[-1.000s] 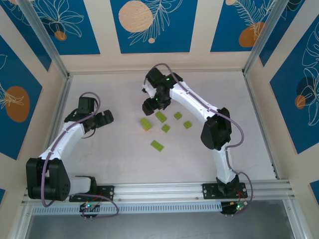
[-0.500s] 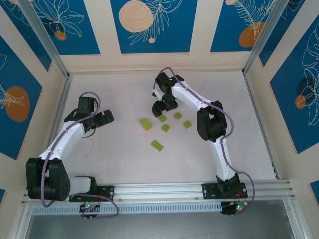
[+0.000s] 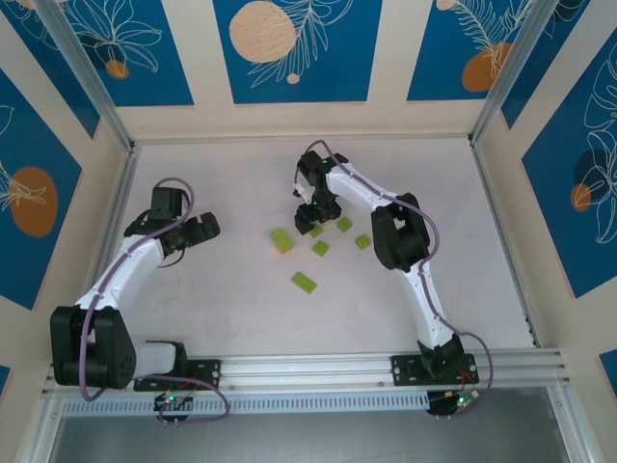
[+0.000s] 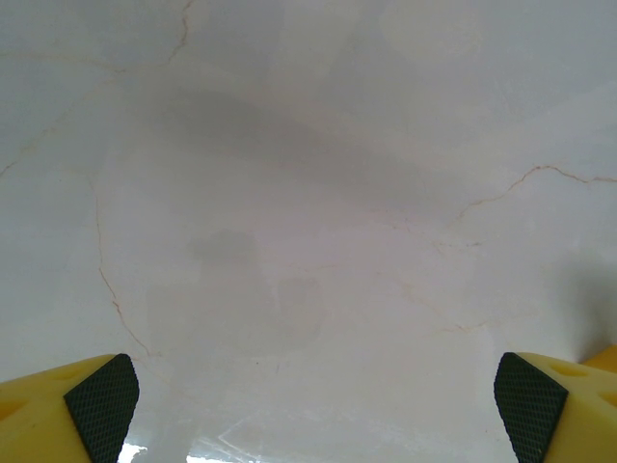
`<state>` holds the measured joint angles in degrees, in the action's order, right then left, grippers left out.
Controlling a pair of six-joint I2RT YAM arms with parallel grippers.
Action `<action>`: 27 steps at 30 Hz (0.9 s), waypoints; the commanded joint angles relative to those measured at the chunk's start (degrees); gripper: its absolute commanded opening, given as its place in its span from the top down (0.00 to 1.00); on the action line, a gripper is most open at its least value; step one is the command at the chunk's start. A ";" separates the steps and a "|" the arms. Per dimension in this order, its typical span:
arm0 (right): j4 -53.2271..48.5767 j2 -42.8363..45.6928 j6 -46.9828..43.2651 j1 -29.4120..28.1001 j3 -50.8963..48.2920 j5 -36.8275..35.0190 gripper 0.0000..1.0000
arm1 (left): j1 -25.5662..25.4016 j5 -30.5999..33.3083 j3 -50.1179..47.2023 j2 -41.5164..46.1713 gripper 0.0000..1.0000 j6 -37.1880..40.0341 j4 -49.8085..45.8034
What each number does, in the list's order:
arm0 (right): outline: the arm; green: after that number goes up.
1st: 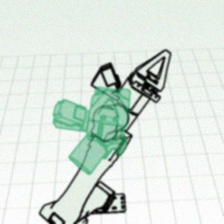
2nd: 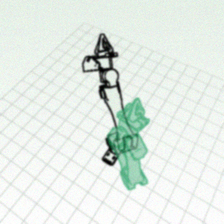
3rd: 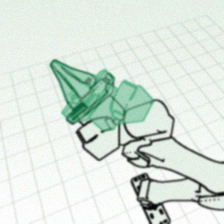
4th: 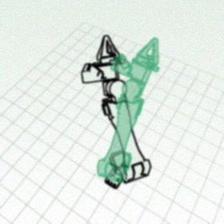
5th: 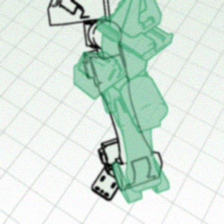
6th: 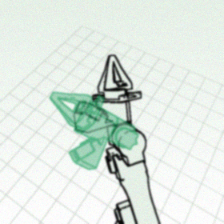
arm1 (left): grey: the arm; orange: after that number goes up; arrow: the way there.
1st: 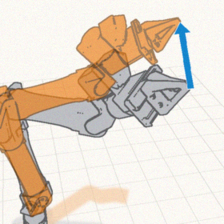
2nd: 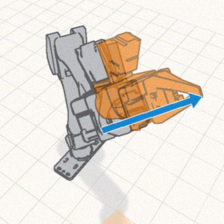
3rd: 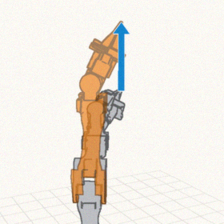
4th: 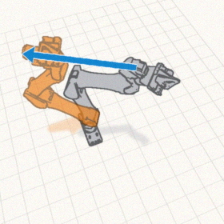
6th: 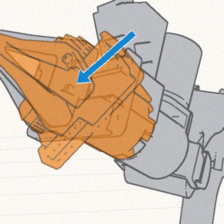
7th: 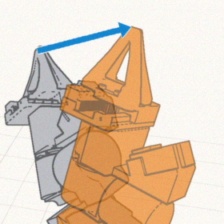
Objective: Assemble a carrot with lego
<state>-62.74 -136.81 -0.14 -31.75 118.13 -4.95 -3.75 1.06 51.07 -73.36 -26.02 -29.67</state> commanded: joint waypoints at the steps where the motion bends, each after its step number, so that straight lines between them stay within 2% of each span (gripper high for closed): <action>1: -0.72 -1.50 -1.02 -0.42 1.62 0.40 0.34 | 1.01 -0.62 1.58 -0.63 0.03 0.57 -1.62; 12: -0.54 -1.52 -0.47 -1.06 1.55 -0.89 0.60 | 1.02 -0.62 1.40 -0.88 0.03 0.61 -1.37; 20: -4.73 7.28 3.28 -2.41 0.60 -2.06 0.65 | 1.03 -0.71 1.40 -0.59 0.03 0.53 -1.48; 27: -9.27 13.04 7.57 -5.41 0.92 3.37 0.64 | 0.96 -0.66 1.08 0.06 0.03 0.42 -1.36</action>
<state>-67.85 -126.63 4.56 -35.57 118.50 -5.65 -3.75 1.06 51.07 -74.02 -26.02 -29.67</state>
